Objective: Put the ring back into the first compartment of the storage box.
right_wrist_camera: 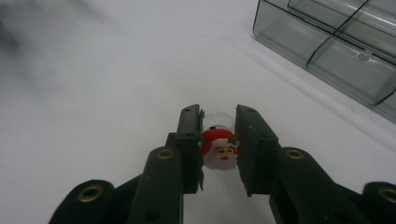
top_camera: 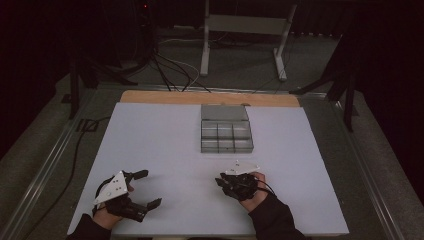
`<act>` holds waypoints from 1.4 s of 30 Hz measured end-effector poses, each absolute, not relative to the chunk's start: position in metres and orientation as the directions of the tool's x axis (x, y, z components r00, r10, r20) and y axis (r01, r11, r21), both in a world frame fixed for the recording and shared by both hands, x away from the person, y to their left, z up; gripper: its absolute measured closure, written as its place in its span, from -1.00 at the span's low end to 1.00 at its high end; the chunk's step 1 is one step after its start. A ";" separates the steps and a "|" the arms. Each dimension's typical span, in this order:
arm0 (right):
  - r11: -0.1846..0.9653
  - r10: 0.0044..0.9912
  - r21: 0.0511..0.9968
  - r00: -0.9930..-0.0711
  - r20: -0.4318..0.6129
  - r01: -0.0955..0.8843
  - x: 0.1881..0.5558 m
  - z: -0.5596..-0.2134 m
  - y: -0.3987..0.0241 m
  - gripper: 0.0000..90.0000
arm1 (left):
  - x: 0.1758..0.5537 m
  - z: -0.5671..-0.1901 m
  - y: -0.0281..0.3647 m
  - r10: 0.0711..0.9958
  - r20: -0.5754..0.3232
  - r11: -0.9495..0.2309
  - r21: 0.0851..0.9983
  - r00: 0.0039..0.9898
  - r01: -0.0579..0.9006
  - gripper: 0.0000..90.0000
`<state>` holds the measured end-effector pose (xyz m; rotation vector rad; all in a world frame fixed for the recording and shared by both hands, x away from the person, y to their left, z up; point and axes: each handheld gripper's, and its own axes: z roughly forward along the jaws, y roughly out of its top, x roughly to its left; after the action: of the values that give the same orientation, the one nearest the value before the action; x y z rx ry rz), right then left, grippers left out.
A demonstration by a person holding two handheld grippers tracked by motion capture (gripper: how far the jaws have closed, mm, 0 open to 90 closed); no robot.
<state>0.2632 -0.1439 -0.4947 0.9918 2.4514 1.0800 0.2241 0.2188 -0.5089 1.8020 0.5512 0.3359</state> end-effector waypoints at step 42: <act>0.451 0.725 0.760 -0.689 -0.006 0.468 0.296 -0.458 -0.139 0.60 | 0.224 -0.509 0.218 0.521 -0.050 -0.231 0.953 0.852 0.197 -0.99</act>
<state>0.2955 -0.1390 -0.4575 1.0155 2.3761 1.0920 0.2239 0.2180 -0.5093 1.8077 0.5448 0.3293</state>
